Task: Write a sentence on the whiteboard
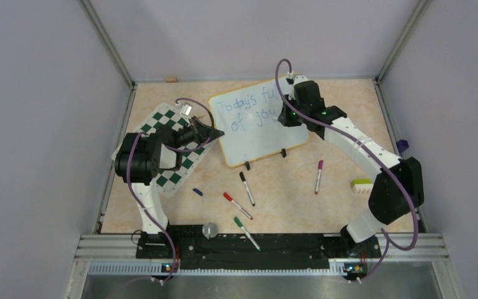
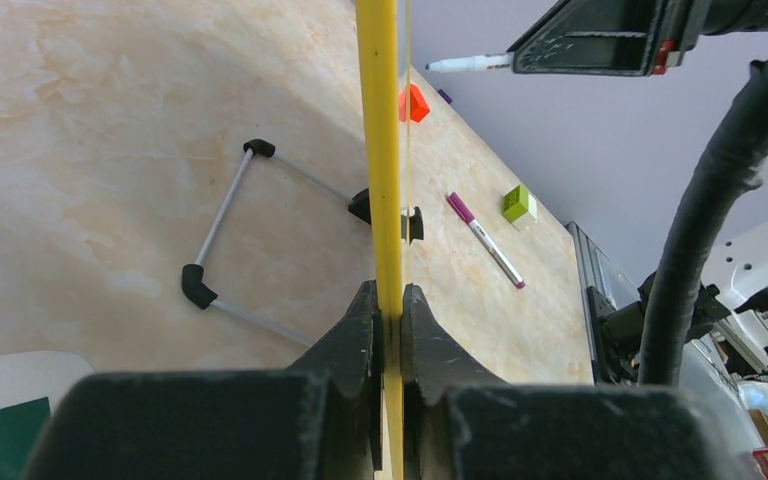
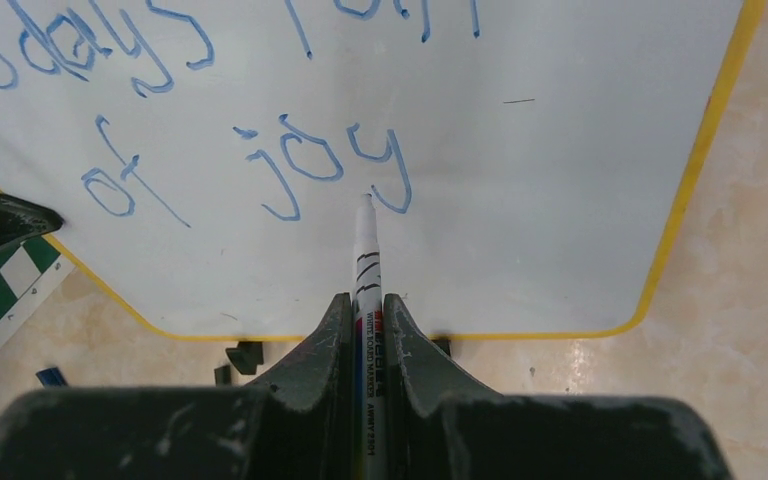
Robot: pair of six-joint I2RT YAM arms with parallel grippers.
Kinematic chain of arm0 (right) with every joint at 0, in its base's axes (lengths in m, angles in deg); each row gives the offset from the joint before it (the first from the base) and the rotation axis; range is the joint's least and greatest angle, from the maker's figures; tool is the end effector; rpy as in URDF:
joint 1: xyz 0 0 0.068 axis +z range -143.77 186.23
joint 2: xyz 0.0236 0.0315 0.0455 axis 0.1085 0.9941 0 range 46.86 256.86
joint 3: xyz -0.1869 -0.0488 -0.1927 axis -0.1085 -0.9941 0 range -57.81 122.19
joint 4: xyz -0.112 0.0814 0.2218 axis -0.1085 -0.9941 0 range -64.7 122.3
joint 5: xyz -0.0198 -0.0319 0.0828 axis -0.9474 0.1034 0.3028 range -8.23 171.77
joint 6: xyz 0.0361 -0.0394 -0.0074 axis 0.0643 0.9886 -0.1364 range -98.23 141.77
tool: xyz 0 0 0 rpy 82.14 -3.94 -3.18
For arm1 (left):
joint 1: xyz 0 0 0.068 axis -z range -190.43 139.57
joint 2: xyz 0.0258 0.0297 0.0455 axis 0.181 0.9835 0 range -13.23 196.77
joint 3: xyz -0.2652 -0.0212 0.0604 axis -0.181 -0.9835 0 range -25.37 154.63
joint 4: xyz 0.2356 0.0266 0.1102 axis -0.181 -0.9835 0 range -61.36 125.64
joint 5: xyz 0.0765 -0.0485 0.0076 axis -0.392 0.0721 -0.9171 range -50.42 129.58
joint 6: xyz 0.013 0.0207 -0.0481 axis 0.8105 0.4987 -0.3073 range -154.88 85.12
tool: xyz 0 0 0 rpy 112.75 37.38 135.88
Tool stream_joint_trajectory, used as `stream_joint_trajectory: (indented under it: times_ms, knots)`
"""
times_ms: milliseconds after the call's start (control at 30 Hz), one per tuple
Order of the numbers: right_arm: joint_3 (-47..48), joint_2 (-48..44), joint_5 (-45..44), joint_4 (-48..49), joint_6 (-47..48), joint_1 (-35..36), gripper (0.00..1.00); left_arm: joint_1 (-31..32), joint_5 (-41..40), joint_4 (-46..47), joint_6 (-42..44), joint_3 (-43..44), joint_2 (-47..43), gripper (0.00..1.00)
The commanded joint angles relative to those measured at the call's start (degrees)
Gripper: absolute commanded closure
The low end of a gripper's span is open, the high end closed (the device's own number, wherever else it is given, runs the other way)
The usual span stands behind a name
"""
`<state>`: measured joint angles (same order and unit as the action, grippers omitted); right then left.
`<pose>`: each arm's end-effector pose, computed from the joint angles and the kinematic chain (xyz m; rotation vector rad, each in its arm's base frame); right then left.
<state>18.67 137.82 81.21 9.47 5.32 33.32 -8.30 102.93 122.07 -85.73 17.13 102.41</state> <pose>0.3241 0.1654 0.3080 -0.2033 2.2433 0.4036 0.3489 -0.0449 0.1551 0.3887 1.6078 -1.4557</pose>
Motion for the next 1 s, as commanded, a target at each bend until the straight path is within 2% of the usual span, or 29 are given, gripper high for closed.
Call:
stream_joint_trajectory:
  times_ms: [0, 233, 400, 433, 500, 567, 633, 967]
  knots:
    - [-0.4, -6.5, -1.0, -0.3, 1.4, -1.0, 1.0, -0.3, 0.9, 6.4, 4.9, 0.4, -1.4, 1.0]
    - [-0.3, -5.8, -2.9, -1.2, 1.5, -2.3, 1.0, -0.3, 1.0, 6.4, 4.8, 0.4, -1.4, 0.98]
    - [0.1, -5.2, -3.0, -1.2, 1.6, -3.0, 1.0, -0.2, 2.2, 6.4, 4.5, 0.6, -1.5, 0.78]
    - [0.0, -5.2, -3.0, -1.2, 1.7, -3.1, 1.0, -0.3, 2.2, 6.4, 4.4, 0.6, -1.6, 0.72]
    - [0.0, -5.5, -3.0, -1.3, 1.7, -3.2, 1.0, -0.3, 2.0, 6.4, 4.6, 0.5, -1.6, 0.47]
    - [-0.2, -5.9, -3.0, -1.2, 1.9, -3.4, 1.0, -0.3, 1.8, 6.4, 4.5, 0.5, -1.6, 0.05]
    - [-0.2, -6.2, -2.9, -1.5, 2.1, -3.6, 1.0, -0.4, 1.8, 6.4, 4.7, 0.3, -1.8, 0.01]
    - [-0.2, -8.2, -3.1, -1.9, 3.1, -4.3, 1.0, -0.4, 0.6, 6.4, 7.4, -2.4, -4.1, 0.01]
